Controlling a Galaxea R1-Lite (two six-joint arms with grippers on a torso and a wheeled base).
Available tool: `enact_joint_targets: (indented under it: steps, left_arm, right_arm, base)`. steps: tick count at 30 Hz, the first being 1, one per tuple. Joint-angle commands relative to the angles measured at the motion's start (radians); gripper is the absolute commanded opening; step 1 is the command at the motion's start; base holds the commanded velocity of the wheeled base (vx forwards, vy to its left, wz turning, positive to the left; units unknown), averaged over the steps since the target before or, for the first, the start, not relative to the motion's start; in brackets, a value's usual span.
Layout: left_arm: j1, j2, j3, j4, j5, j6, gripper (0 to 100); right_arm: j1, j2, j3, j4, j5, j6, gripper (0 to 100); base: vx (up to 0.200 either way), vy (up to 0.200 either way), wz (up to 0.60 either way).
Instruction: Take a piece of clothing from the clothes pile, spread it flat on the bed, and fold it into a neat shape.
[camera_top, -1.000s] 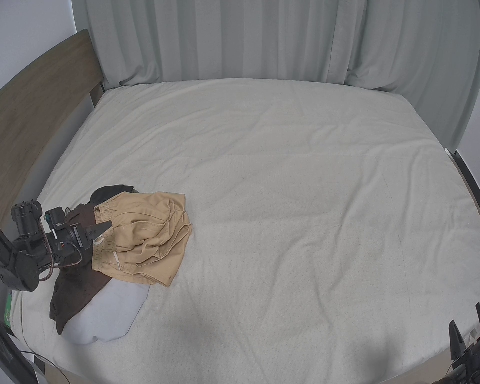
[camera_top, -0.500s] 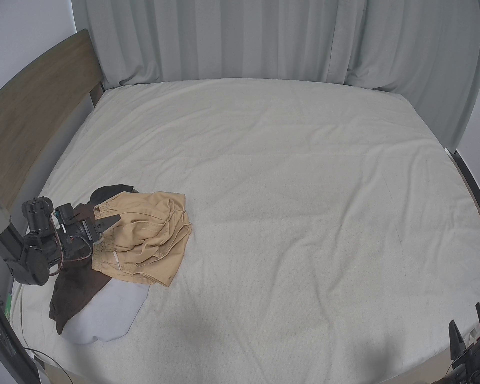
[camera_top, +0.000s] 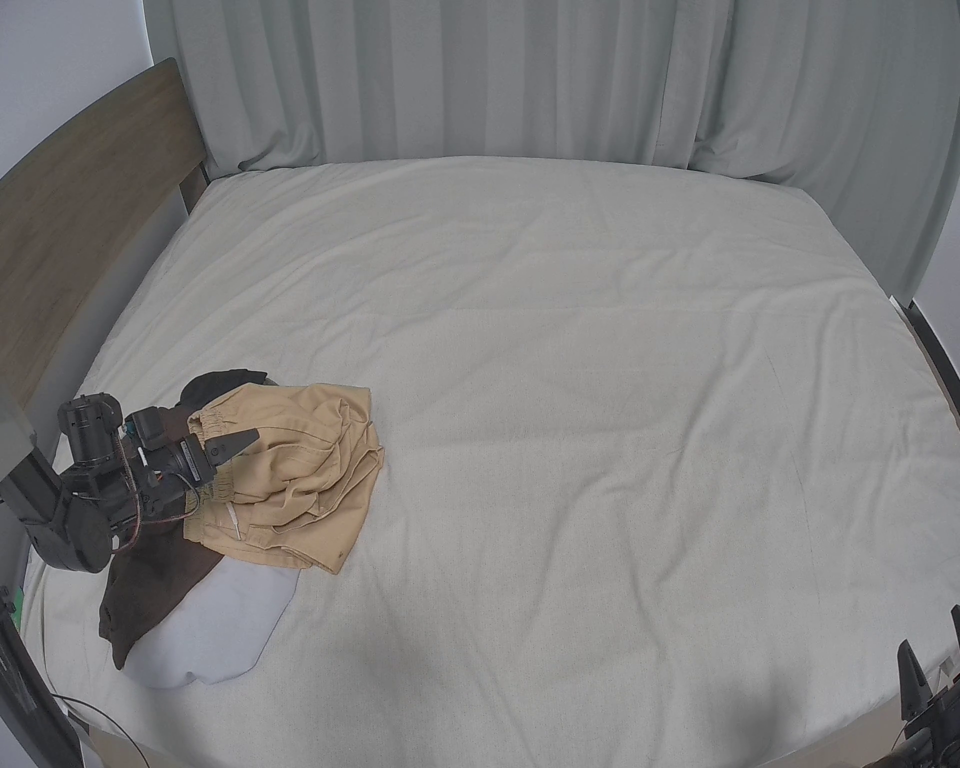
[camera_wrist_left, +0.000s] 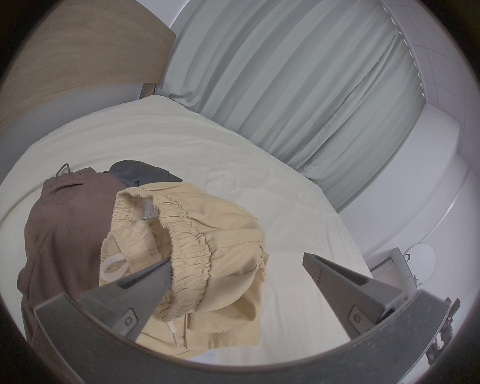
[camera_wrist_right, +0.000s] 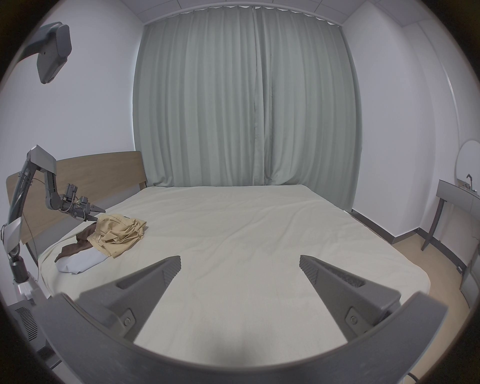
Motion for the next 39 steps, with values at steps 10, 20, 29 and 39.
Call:
enact_joint_targets:
  steps: [10,20,29,39]
  left_arm:
    - [-0.023,0.020,-0.001,-0.018,0.002,0.009,100]
    - [-0.028,0.083,0.005,-0.116,0.005,0.007,100]
    - [-0.031,0.089,0.004,-0.125,0.006,0.007,100]
    - [-0.031,0.088,0.005,-0.134,-0.001,0.009,0]
  right_arm:
    - [0.000,-0.004,0.018,0.000,0.000,0.000,100]
    - [0.000,-0.004,0.018,0.000,0.000,0.000,100]
    - [0.000,-0.004,0.018,0.000,0.000,0.000,100]
    - [0.000,-0.004,0.018,0.000,0.000,0.000,100]
  base:
    - [0.000,0.000,0.00]
    - [0.000,0.000,0.00]
    - [0.000,0.000,0.00]
    - [0.000,0.000,0.00]
